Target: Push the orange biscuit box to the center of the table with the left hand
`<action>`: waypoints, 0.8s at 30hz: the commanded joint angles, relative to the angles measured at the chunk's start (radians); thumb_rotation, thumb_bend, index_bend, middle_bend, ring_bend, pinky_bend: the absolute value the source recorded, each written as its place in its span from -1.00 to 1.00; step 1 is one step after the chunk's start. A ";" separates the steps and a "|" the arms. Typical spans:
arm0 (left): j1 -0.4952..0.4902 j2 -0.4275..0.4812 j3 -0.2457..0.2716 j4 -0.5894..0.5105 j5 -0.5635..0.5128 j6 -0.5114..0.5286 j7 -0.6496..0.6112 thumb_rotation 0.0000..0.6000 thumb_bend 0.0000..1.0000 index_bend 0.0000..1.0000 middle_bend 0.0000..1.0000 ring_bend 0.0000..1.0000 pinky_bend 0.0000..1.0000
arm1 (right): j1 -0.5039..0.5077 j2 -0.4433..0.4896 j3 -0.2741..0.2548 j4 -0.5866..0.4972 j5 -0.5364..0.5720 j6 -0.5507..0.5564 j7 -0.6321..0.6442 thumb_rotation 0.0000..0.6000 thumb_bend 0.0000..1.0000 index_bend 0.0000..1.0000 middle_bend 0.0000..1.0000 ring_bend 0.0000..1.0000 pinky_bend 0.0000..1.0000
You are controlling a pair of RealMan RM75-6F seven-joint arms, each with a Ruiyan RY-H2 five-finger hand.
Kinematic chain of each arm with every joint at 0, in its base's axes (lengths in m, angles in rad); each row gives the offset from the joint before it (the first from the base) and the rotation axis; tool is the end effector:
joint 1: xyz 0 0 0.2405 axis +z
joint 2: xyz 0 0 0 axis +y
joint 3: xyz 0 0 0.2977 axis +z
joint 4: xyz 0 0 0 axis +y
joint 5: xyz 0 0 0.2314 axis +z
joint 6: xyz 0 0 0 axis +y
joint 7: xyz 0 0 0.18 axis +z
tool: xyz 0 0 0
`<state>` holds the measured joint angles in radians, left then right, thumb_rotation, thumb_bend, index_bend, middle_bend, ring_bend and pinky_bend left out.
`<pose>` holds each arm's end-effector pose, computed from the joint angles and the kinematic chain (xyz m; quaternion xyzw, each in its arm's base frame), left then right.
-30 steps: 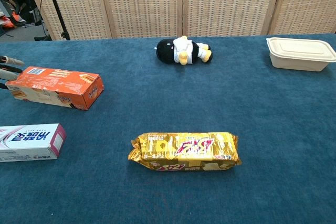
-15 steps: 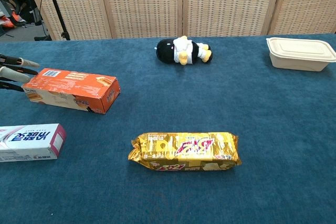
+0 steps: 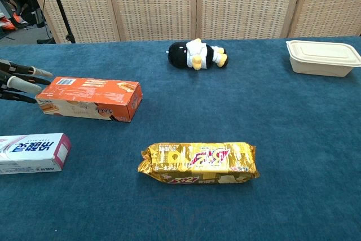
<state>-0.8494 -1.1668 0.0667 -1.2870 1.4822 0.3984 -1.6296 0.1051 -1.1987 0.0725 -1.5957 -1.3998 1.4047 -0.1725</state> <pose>-0.3184 0.4288 0.0510 -0.3784 -0.8443 -0.3002 0.2319 -0.3673 -0.2333 0.1259 0.6024 -0.3915 0.3285 0.6131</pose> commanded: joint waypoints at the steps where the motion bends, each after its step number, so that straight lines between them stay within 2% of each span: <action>1: -0.001 -0.002 -0.013 -0.022 -0.013 -0.004 0.019 1.00 -0.99 -1.00 -1.00 -1.00 -1.00 | 0.000 0.000 0.000 0.000 0.001 -0.001 0.001 1.00 -0.89 -0.96 -1.00 -1.00 -1.00; 24: -0.014 -0.003 -0.105 -0.168 -0.092 -0.024 0.196 1.00 -0.99 -1.00 -1.00 -1.00 -1.00 | -0.001 0.004 0.002 0.001 0.001 0.001 0.012 1.00 -0.89 -0.96 -1.00 -1.00 -1.00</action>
<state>-0.8622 -1.1670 -0.0316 -1.4489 1.3971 0.3783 -1.4438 0.1046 -1.1946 0.0738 -1.5945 -1.3992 1.4050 -0.1608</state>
